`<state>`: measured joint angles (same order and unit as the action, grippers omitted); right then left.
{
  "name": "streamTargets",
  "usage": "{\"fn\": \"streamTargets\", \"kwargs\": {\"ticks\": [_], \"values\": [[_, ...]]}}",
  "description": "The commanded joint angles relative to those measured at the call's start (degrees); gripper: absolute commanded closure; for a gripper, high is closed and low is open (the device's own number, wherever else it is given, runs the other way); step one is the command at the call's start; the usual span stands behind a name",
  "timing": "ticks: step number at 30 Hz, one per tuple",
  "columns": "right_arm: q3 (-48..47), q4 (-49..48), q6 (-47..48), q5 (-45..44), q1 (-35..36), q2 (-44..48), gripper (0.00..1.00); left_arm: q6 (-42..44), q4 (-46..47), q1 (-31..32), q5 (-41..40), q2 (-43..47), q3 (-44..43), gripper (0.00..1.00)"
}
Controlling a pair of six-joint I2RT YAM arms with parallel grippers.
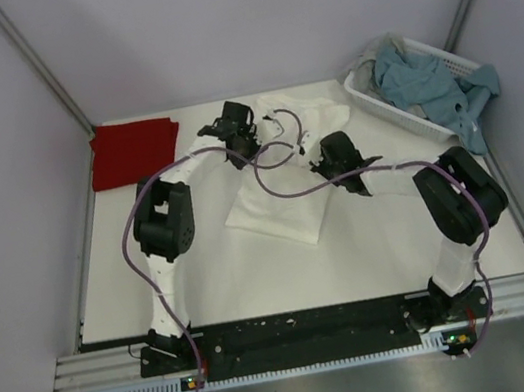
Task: Fold and stack the t-shirts
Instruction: Fold the folded rectangular tshirt in 1/3 of the way, then grab one side of the 2/3 rectangular tshirt with both arms
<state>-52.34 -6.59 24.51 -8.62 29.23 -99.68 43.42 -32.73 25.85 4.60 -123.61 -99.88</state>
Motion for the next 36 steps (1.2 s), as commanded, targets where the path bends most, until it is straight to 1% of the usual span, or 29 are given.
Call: {"fn": "streamTargets", "kwargs": {"ticks": [1,3,5,6,7,9,11,13,14,15,16,17,18,19,21,24,26,28,31,36], "values": [[-6.1,-1.1,-2.9,-6.0,-4.4,-0.9,0.79,-4.7,4.4,0.3,-9.7,-1.5,-7.6,0.59],[-6.5,-0.4,-2.3,-6.0,-4.8,0.8,0.73,-5.5,5.0,-0.1,-10.0,-0.6,-8.8,0.53],[-6.2,1.7,-1.9,-2.5,-4.7,4.2,0.69,-5.5,4.4,-0.3,-8.6,1.8,-8.5,0.51],[-5.6,3.0,-2.1,0.7,-4.7,6.5,0.68,-5.3,3.6,-0.4,-7.3,3.5,-7.8,0.51],[-4.2,3.9,-2.3,3.6,-4.2,8.8,0.66,-4.9,2.6,-0.4,-5.2,5.6,-6.7,0.51],[0.3,2.9,-0.5,7.1,-2.1,14.2,0.62,-1.9,0.3,-0.8,3.3,10.6,-1.8,0.51],[6.0,1.8,3.9,8.4,1.5,19.8,0.58,3.6,-0.9,-1.2,11.4,17.0,6.7,0.52],[10.6,2.9,8.9,13.3,5.4,25.6,0.55,10.6,-0.9,-1.9,18.8,24.9,16.0,0.54],[12.2,4.2,10.3,16.9,7.0,28.2,0.55,14.5,-0.8,-2.3,23.2,27.5,20.8,0.54],[14.0,5.6,11.1,20.9,7.9,30.3,0.55,18.4,-0.8,-2.8,25.9,30.2,24.7,0.55],[15.6,6.4,11.5,26.0,8.5,32.3,0.55,24.1,-1.4,-3.3,28.3,32.1,28.6,0.55],[16.8,6.4,12.1,30.0,9.0,33.9,0.54,28.0,-3.3,-3.7,30.0,33.2,30.7,0.55],[18.4,6.4,12.7,31.6,9.8,34.9,0.53,32.3,-6.0,-4.0,30.7,33.6,32.2,0.54],[19.5,6.4,13.9,31.6,11.0,35.4,0.53,34.1,-6.8,-4.0,30.3,33.6,33.4,0.54],[21.4,7.9,15.3,28.1,13.8,34.8,0.53,34.5,-3.5,-3.9,28.8,33.7,36.8,0.52],[20.4,8.1,15.6,23.7,16.5,30.3,0.52,37.5,1.8,-3.7,26.3,33.2,41.7,0.49],[19.0,8.2,15.9,21.5,18.0,26.1,0.50,38.9,3.7,-3.4,24.7,32.3,42.8,0.49],[18.4,7.0,16.0,19.4,19.1,23.3,0.49,38.2,5.0,-3.3,22.7,30.9,42.9,0.48],[17.1,7.1,17.1,19.0,20.2,20.2,0.49,38.5,5.1,-3.3,19.6,29.4,43.0,0.48],[14.6,8.1,17.4,17.0,20.9,16.5,0.52,40.0,3.6,-3.2,18.0,28.6,44.4,0.50]]}}
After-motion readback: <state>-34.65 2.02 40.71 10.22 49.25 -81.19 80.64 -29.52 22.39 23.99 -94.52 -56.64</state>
